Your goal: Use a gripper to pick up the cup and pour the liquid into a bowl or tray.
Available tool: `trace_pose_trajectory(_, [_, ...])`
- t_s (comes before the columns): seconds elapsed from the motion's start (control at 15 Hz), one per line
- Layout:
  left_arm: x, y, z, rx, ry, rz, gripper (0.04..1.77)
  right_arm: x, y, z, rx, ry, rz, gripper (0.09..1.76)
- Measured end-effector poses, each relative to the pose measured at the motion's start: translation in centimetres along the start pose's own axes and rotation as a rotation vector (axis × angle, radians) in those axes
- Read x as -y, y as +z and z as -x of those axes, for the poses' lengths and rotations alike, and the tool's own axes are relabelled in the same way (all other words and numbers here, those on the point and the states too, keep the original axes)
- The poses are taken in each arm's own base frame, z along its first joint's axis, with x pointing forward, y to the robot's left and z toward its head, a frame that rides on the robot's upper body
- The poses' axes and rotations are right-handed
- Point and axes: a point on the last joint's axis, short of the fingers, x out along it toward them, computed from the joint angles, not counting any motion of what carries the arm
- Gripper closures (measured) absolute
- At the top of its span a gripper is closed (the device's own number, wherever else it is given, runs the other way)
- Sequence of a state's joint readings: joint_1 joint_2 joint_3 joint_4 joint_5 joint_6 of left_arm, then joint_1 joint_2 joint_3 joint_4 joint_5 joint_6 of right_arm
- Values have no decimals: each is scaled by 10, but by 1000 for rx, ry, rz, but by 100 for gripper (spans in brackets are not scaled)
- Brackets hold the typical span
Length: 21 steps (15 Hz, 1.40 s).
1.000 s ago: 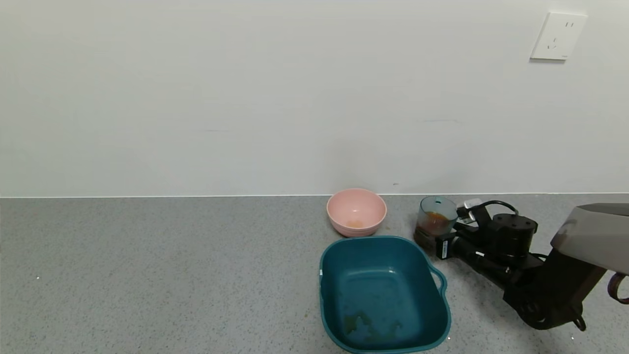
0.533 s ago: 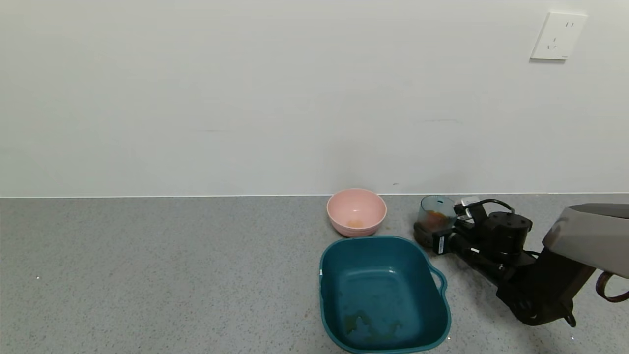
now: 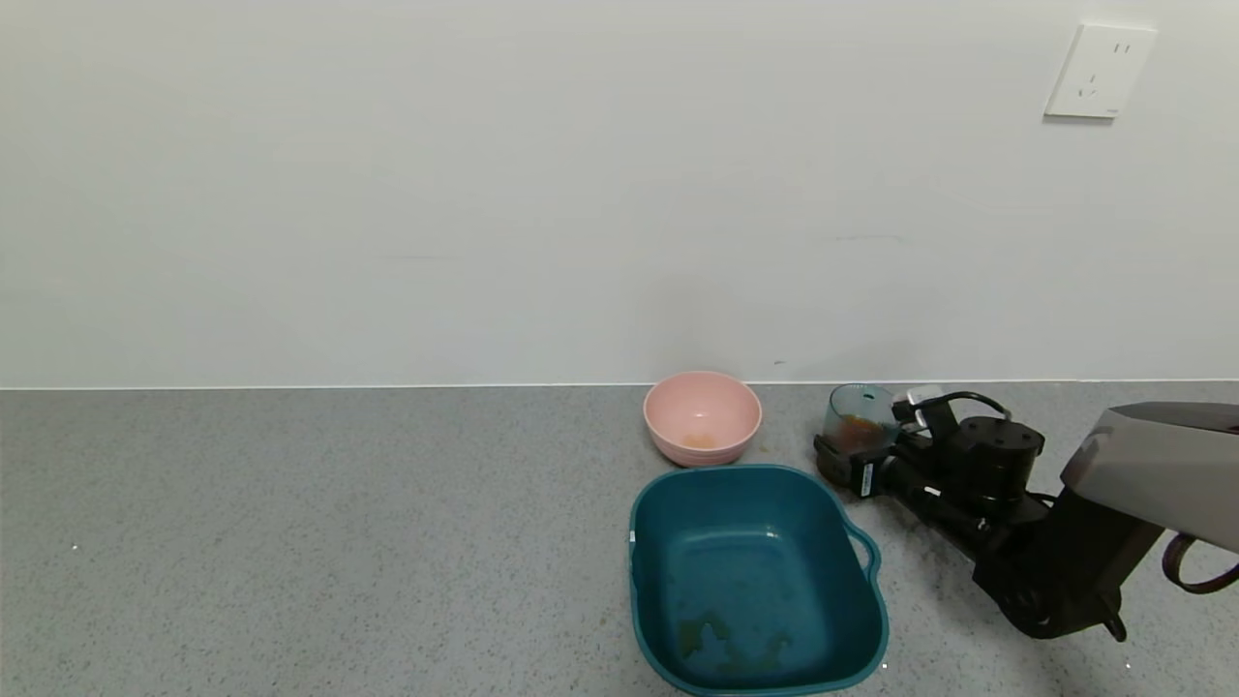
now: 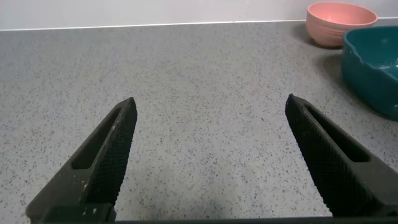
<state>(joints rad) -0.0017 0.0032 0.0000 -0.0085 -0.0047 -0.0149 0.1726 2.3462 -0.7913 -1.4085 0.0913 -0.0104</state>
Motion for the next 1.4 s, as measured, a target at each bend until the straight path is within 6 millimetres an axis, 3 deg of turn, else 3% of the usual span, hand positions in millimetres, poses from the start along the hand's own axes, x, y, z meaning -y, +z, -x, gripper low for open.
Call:
trace_pose_trajectory(0.27, [0, 0, 0, 0, 0, 0, 9, -1, 1, -1, 6, -4, 1, 14])
trace_pose_trajectory(0.4, [0, 0, 0, 0, 0, 0, 9, 0, 1, -1, 22, -5, 2, 44])
trace_pose_trajectory(0.47, [0, 0, 0, 0, 0, 0, 9, 0, 1, -1, 22, -4, 2, 47])
trace_pose_trajectory(1.4, [0, 0, 0, 0, 0, 0, 9, 0, 1, 1, 14, -2, -2, 50])
